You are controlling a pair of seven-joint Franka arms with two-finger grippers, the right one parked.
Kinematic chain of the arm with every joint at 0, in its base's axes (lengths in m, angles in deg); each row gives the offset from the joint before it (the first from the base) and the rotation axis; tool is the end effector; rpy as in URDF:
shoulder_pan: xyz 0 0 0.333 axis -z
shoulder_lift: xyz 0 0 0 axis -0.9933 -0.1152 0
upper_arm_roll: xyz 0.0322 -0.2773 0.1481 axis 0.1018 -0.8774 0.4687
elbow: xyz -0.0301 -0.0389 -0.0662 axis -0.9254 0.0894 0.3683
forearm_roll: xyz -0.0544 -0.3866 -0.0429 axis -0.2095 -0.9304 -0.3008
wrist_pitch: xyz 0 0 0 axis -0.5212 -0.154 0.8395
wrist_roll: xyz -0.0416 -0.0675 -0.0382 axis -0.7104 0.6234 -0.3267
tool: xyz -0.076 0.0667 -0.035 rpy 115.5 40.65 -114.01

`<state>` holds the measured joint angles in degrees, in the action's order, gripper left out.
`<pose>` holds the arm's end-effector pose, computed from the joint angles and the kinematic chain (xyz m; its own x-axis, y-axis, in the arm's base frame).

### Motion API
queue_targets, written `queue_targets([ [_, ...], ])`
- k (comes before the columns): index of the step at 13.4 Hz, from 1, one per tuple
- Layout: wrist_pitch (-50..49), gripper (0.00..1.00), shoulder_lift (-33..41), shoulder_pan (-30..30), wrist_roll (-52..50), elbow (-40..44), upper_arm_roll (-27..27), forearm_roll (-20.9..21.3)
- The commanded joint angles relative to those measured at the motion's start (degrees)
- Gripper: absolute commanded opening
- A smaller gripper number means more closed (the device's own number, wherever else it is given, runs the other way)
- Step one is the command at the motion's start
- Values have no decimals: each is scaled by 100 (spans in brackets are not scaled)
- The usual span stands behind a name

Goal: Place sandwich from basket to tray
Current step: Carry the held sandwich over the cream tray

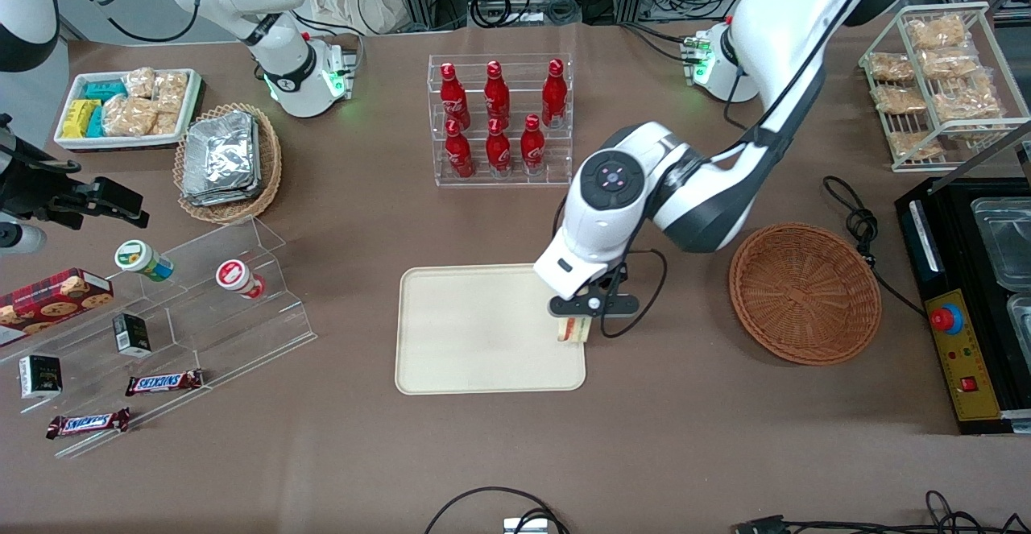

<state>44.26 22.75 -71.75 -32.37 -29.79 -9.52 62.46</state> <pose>0.5839 -0.4304 0.3632 0.9987 0.0049 0.0512 0.0032 -0.9995 0.0326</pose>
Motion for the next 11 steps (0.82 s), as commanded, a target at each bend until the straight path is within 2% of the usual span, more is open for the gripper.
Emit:
queue_targets([
  [1, 111, 22, -508, 234, -344, 318, 6, 285],
  [6, 436, 23, -992, 392, -379, 318, 14, 715],
  [11, 770, 23, -1230, 708, -467, 318, 435, 778],
])
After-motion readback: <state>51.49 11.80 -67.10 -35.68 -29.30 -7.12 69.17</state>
